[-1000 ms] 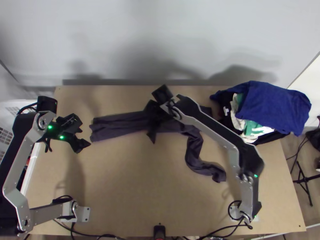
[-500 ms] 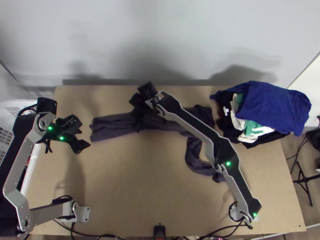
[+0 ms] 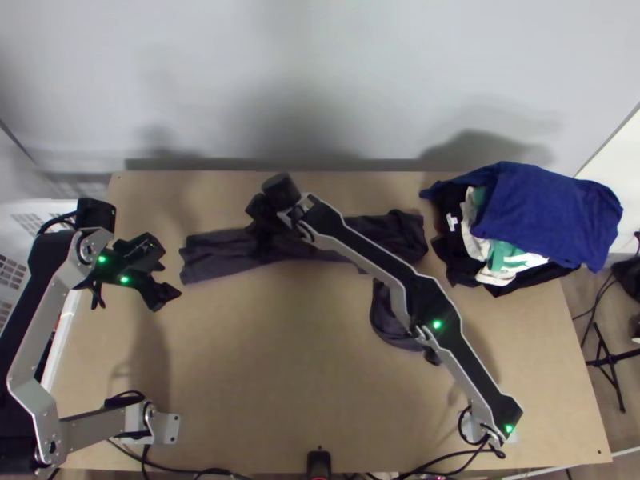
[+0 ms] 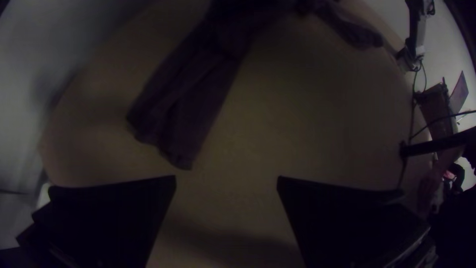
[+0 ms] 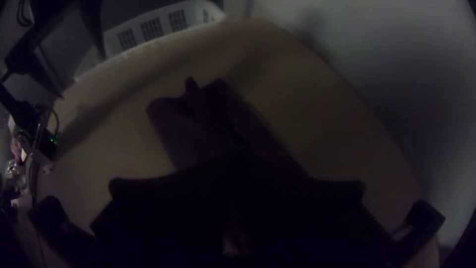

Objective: Fold the t-shirt

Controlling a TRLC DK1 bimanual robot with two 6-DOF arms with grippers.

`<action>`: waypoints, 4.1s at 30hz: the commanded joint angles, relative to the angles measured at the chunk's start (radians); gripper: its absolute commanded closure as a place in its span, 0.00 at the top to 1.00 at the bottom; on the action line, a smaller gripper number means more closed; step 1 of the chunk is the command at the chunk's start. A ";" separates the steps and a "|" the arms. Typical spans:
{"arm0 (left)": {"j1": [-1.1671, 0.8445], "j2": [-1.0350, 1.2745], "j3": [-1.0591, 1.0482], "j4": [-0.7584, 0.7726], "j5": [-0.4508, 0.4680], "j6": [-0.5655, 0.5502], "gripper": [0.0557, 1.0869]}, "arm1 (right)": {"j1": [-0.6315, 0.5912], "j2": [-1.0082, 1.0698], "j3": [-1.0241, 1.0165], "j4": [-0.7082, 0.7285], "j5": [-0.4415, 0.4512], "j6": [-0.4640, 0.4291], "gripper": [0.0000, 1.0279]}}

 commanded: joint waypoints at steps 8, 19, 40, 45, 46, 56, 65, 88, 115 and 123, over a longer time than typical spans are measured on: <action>0.000 -0.020 -0.037 0.001 -0.001 0.004 0.96 | 0.007 0.034 -0.001 -0.053 0.005 0.062 0.97; 0.014 -0.038 -0.058 0.006 -0.001 0.022 0.96 | -0.052 -0.117 -0.017 -0.161 -0.010 0.052 0.97; -0.054 -0.028 -0.028 0.030 0.001 0.005 0.96 | -0.326 -0.977 -1.063 -0.504 -0.018 -0.135 0.96; -0.057 -0.015 -0.014 0.033 -0.001 -0.001 0.96 | -0.380 -1.114 -1.248 -0.550 -0.016 -0.195 0.96; -0.057 -0.015 -0.014 0.033 -0.001 -0.004 0.96 | -0.389 -1.137 -1.271 -0.564 -0.016 -0.213 0.96; -0.075 -0.015 -0.012 0.035 -0.024 -0.018 0.96 | -0.541 -1.252 -1.394 -0.733 0.002 -0.451 0.96; -0.113 -0.028 -0.014 0.039 -0.042 -0.069 0.96 | -0.527 -1.250 -1.495 -0.748 0.033 -0.507 0.96; -0.120 -0.086 -0.048 0.035 -0.056 -0.099 0.96 | -0.526 -1.247 -1.606 -0.541 0.050 -0.468 0.74; -0.112 -0.089 -0.058 0.046 -0.061 -0.095 0.96 | -0.501 -1.434 -1.471 -0.573 -0.058 -0.356 0.03; -0.118 -0.088 -0.066 0.052 -0.062 -0.095 0.96 | -0.314 -1.387 -1.294 -0.538 -0.078 -0.214 0.03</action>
